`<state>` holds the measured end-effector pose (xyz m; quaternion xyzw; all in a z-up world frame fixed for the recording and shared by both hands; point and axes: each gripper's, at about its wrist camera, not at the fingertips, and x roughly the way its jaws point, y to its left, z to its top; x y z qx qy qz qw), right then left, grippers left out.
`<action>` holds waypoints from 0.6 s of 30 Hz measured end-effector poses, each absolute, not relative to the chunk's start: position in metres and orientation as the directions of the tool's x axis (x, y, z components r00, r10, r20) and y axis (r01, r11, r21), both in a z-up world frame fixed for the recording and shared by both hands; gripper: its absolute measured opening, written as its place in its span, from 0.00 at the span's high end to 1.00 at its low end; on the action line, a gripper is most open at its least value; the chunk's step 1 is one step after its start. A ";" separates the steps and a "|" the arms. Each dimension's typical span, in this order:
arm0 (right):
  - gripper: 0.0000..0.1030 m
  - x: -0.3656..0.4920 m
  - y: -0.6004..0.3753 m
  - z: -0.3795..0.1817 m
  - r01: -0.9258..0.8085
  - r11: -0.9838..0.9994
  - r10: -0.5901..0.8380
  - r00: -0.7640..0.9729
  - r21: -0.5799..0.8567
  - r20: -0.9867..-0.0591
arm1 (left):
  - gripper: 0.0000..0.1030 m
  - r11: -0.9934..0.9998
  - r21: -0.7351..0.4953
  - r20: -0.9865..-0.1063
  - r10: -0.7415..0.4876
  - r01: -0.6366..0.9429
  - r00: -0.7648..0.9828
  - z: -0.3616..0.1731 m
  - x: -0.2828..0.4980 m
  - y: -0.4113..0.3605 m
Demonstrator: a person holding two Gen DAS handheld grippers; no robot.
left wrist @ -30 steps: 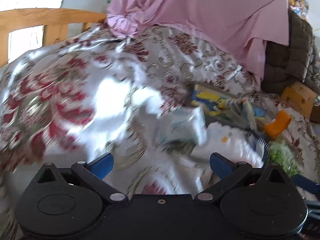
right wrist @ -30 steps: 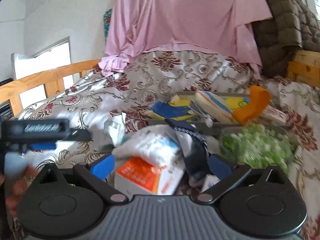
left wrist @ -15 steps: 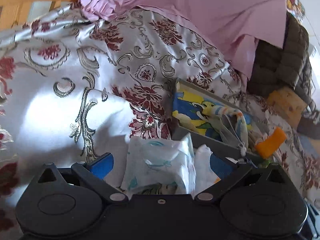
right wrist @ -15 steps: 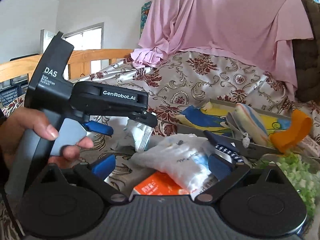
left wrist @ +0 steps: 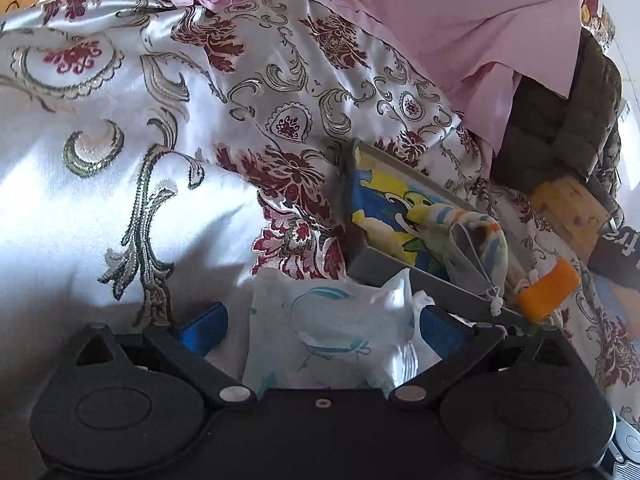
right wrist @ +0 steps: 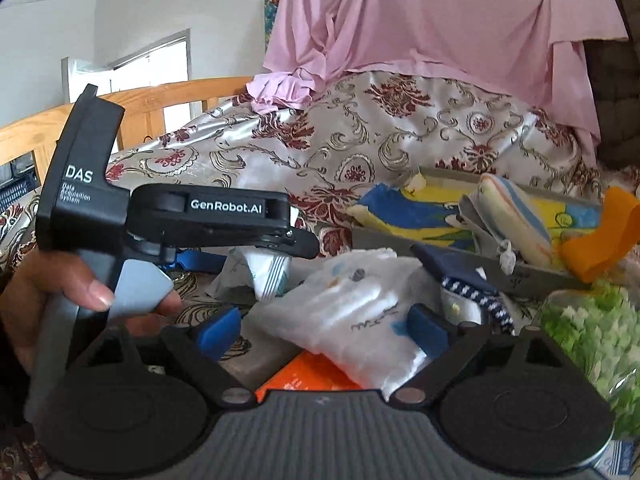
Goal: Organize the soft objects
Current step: 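Grasp the white-blue plastic packet with the left gripper while the right gripper grasps the white cloth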
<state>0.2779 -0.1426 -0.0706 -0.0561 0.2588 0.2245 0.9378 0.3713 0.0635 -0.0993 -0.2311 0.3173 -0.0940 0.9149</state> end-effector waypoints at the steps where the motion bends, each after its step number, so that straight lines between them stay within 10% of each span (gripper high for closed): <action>1: 0.10 0.277 -0.143 -0.071 -0.448 0.894 0.389 0.767 0.009 -0.511 | 0.01 0.881 -0.473 -0.536 -0.314 0.029 0.784 -0.101 0.371 0.062; 18: 0.32 0.276 -0.147 -0.072 -0.396 0.918 0.352 0.795 0.016 -0.494 | 0.12 0.905 -0.424 -0.513 -0.281 0.045 0.811 -0.108 0.363 0.057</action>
